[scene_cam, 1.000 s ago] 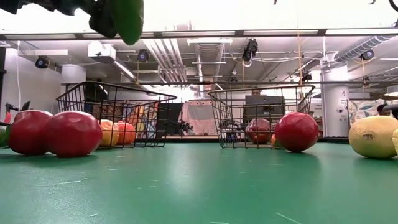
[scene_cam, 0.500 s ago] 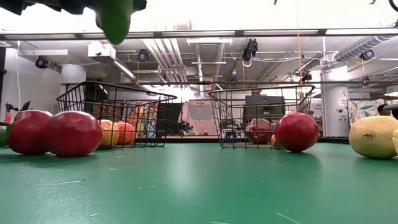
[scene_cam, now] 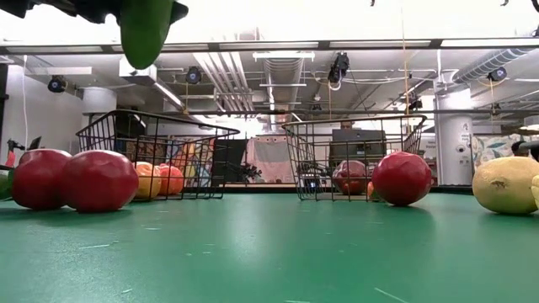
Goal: Sort produce into baskets
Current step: Put the right green cucumber into the black wire basket
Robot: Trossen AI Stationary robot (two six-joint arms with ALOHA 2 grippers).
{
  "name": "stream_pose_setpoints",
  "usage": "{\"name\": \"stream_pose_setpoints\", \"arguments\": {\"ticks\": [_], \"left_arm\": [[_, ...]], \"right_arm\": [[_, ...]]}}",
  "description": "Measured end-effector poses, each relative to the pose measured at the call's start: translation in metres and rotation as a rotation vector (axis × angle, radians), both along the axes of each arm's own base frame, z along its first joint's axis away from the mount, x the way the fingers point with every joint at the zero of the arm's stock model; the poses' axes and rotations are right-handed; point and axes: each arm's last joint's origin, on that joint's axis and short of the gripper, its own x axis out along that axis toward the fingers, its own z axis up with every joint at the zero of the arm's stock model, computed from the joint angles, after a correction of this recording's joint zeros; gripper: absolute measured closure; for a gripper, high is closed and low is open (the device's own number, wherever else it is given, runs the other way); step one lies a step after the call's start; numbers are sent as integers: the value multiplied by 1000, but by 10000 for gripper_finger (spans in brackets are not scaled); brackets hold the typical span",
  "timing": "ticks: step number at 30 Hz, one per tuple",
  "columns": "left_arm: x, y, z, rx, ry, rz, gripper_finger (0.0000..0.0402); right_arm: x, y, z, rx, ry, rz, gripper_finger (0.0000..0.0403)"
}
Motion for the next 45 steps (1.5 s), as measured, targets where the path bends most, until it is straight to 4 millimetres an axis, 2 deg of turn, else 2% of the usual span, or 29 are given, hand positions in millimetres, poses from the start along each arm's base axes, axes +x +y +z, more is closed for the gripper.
{"name": "stream_pose_setpoints", "arguments": {"ticks": [6,9,13,17,22,27,31,45], "left_arm": [[-9,13,8,53,75,187,231],[-13,27,20,102,168,363,233],[-21,52,41,238,316,592,233],[-24,85,53,322,448,717,234],[-25,130,46,290,561,803,233],[-32,163,25,72,678,762,230],[-36,172,12,-42,730,717,229],[-29,178,-2,-25,801,706,228]], "right_arm": [[-16,-10,10,54,105,-198,111],[-25,-16,11,86,167,-306,103],[-32,-20,8,136,222,-379,103],[-33,-20,5,168,243,-390,109],[-35,-20,0,185,286,-405,116],[-36,-21,-3,204,306,-415,115],[-36,-21,-3,207,310,-417,109],[-36,-21,-4,217,311,-420,108]]}}
